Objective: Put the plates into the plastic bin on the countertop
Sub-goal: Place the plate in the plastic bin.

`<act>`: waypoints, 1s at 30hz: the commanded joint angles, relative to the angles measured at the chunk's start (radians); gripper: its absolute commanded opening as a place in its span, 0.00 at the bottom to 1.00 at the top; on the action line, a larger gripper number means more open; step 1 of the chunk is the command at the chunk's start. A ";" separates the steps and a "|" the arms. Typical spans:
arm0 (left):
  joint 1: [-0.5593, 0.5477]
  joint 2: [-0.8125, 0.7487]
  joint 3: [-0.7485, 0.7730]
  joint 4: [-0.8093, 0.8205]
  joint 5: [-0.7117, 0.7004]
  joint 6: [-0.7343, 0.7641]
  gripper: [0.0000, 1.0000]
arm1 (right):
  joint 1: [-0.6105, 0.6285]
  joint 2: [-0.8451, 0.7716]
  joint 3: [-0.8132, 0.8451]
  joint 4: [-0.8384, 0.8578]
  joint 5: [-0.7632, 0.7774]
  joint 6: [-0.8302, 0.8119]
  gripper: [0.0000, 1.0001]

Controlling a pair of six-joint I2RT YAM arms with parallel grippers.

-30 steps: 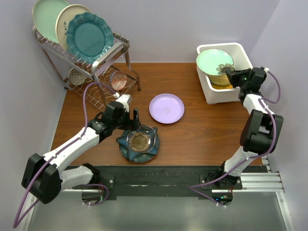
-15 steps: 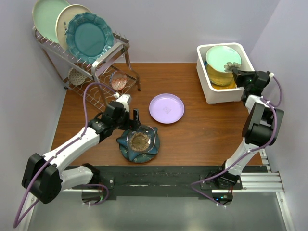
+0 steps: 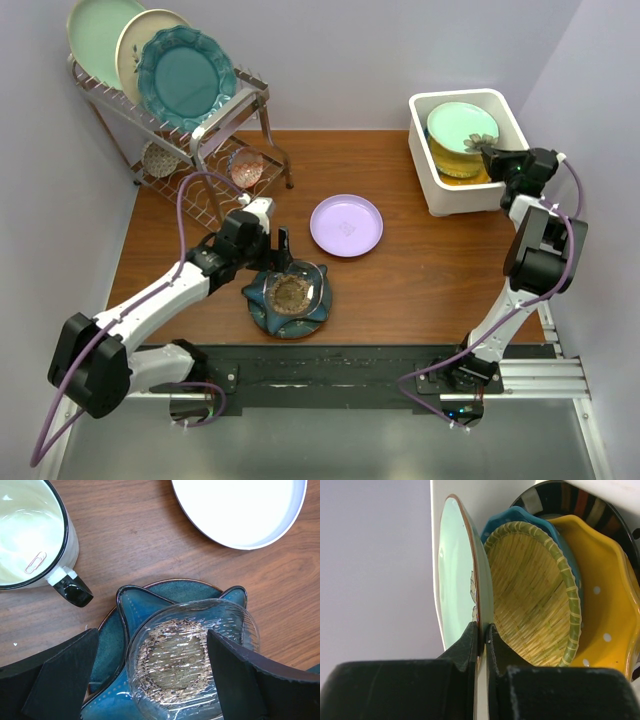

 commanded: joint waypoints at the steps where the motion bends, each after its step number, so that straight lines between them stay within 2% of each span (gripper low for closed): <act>1: -0.003 0.007 0.001 0.042 0.006 0.013 0.94 | 0.002 -0.029 0.080 0.073 -0.016 0.005 0.00; 6: -0.003 0.016 0.003 0.045 0.004 0.014 0.94 | 0.011 -0.041 0.130 -0.062 0.004 -0.083 0.00; 13: -0.003 0.021 0.008 0.042 0.006 0.016 0.94 | 0.012 -0.044 0.158 -0.139 0.011 -0.186 0.00; 20: -0.003 0.022 0.008 0.043 0.006 0.016 0.94 | 0.012 -0.024 0.179 -0.188 -0.001 -0.218 0.01; 21: -0.003 0.026 0.008 0.043 0.006 0.016 0.94 | 0.012 -0.017 0.181 -0.192 -0.005 -0.216 0.05; 22: -0.003 0.024 0.009 0.045 0.006 0.017 0.94 | 0.012 -0.017 0.172 -0.189 -0.010 -0.212 0.15; 26: -0.002 0.027 0.011 0.042 0.006 0.017 0.94 | 0.012 -0.012 0.163 -0.182 -0.019 -0.209 0.26; 30: -0.002 0.023 0.009 0.037 0.004 0.016 0.94 | 0.011 -0.009 0.156 -0.199 -0.021 -0.221 0.32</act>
